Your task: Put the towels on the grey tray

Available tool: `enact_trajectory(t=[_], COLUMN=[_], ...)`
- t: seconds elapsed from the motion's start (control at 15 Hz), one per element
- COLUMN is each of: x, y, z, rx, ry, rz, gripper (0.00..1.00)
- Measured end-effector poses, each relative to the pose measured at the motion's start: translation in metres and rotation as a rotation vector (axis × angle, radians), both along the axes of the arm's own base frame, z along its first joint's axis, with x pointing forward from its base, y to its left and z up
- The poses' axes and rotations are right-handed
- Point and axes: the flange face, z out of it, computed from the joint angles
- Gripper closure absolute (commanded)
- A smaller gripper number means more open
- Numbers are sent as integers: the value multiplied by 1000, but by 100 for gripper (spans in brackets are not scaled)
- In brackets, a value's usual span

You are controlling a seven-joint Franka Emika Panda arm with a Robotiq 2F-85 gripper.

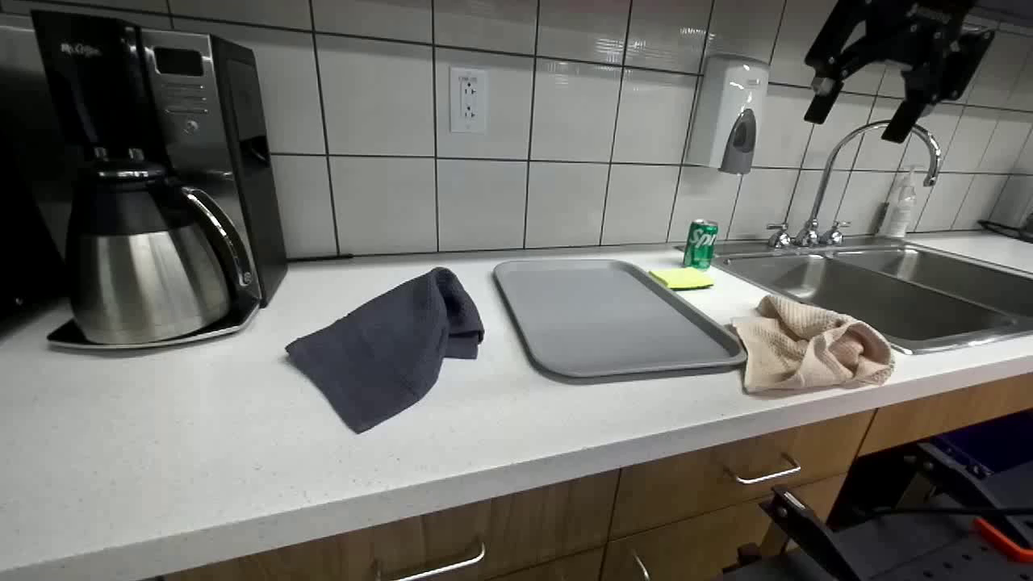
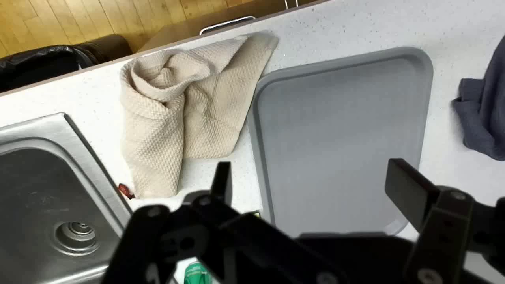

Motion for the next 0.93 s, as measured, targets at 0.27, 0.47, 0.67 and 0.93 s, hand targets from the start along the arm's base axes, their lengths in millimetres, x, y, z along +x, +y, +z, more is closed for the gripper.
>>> enact_trajectory(t=[0.27,0.47,0.67,0.93], x=[0,0,0,1], y=[0,0,0,-1], z=[-1,-1,-1,-4], rx=[0,0,0,1], ry=[2,2,3,12], rz=[0,0,0,-3], gripper=[0,0,0,0])
